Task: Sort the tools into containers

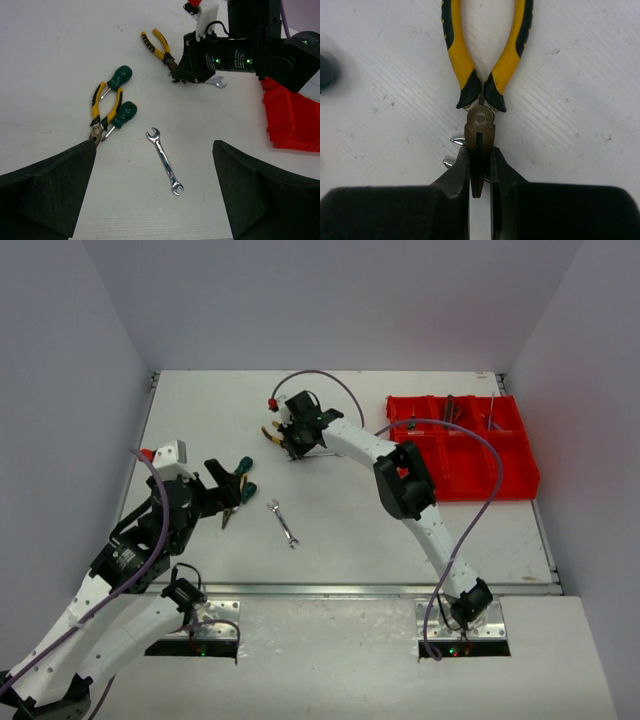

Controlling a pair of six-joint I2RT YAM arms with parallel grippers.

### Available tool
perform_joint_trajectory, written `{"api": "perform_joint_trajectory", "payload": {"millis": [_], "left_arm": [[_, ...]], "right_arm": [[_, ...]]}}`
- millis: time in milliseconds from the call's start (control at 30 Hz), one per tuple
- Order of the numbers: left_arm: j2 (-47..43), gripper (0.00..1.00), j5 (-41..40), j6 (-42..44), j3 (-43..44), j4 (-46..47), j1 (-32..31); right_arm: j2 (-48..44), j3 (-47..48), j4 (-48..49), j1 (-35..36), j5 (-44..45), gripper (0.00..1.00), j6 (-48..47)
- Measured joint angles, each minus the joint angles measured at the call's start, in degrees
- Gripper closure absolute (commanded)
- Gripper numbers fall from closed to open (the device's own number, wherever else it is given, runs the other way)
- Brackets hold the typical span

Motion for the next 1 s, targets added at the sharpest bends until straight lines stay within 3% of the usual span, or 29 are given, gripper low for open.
{"api": "perform_joint_trajectory", "payload": {"millis": [100, 600, 1000], "left_arm": [[-0.13, 0.0, 0.19, 0.01, 0.0, 0.03, 0.0], [-0.71, 0.0, 0.38, 0.16, 0.0, 0.71, -0.01], [-1.05, 0.0, 0.33, 0.16, 0.0, 0.71, 0.0]], "right_arm": [[-0.18, -0.57, 0.5, -0.01, -0.34, 1.0, 0.58], [-13.15, -20.35, 4.58, 0.29, -3.46, 1.0, 4.46], [-21.59, -28.57, 7.29, 0.34, -7.28, 1.0, 7.78]]}}
